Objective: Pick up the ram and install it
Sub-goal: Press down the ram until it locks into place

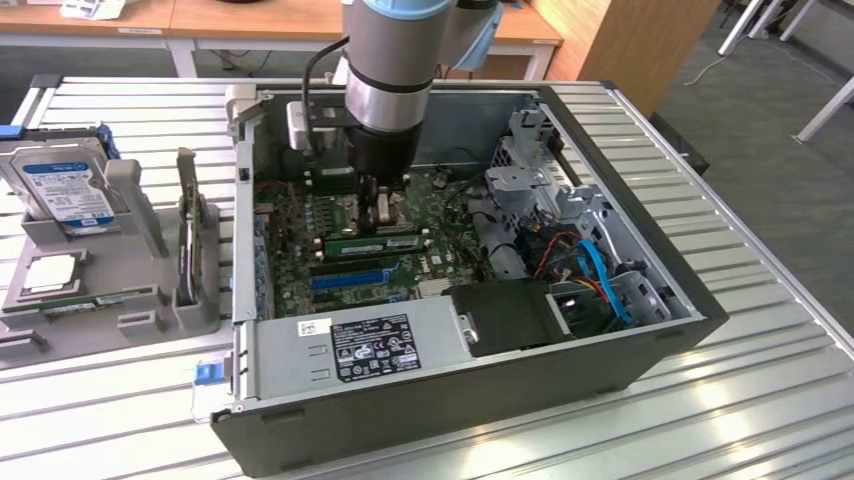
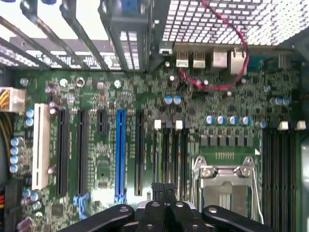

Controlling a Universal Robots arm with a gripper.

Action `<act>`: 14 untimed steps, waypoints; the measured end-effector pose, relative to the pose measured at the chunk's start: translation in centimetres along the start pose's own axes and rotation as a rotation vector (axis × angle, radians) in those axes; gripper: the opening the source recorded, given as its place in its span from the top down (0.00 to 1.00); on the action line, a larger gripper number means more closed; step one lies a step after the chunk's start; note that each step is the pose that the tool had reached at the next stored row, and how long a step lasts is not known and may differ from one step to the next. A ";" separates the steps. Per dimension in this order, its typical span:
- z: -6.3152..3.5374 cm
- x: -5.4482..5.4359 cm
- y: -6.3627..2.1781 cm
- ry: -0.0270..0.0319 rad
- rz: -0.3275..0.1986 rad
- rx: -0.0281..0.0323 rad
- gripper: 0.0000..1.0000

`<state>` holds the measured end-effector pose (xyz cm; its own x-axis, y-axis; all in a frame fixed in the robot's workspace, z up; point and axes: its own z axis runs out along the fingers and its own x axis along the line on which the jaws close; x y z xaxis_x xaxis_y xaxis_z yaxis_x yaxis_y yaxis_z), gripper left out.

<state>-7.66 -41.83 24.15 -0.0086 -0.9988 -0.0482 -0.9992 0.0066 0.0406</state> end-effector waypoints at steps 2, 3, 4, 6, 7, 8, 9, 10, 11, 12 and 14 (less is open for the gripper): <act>0.01 0.0 0.14 -0.0001 0.000 0.0000 0.90; 0.01 0.0 0.14 0.0000 0.000 -0.0001 0.90; 0.01 0.0 0.14 0.0000 0.000 0.0000 0.90; 0.01 0.0 0.26 0.0000 0.000 0.0000 0.90; 0.01 0.0 0.39 0.0000 0.000 -0.0001 0.90; 0.02 0.0 0.54 0.0000 0.000 -0.0001 0.90; 0.03 0.0 0.65 -0.0001 0.000 0.0000 0.90; 0.03 0.0 0.72 0.0000 0.000 0.0000 0.90; 0.03 0.0 0.74 -0.0001 0.000 0.0000 0.90; 0.03 0.0 0.74 0.0000 0.000 -0.0001 0.90; 0.03 0.0 0.75 -0.0001 0.000 0.0000 0.90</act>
<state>-8.41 -41.83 24.14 -0.0084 -0.9988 -0.0483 -0.9992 0.0064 0.0406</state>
